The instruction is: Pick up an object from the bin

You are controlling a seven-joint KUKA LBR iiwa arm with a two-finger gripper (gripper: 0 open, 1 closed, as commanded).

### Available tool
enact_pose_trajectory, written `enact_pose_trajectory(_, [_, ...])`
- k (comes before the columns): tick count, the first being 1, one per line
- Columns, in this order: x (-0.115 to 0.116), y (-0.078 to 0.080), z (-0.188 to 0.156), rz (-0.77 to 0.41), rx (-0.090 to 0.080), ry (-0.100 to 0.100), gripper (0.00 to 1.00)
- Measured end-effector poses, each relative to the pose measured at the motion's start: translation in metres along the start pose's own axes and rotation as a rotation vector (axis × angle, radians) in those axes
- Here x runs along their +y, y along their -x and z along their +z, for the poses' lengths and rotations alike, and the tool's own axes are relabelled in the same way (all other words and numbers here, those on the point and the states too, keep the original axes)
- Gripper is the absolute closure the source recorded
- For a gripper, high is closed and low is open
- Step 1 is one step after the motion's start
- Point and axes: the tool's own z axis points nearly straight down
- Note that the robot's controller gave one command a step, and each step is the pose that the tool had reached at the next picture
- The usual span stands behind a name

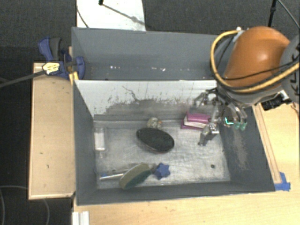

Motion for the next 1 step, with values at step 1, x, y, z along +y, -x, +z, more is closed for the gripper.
enact_pose_trajectory(1, [0.0696,0.0293,0.0794,0.061,-0.001,0.003,0.00])
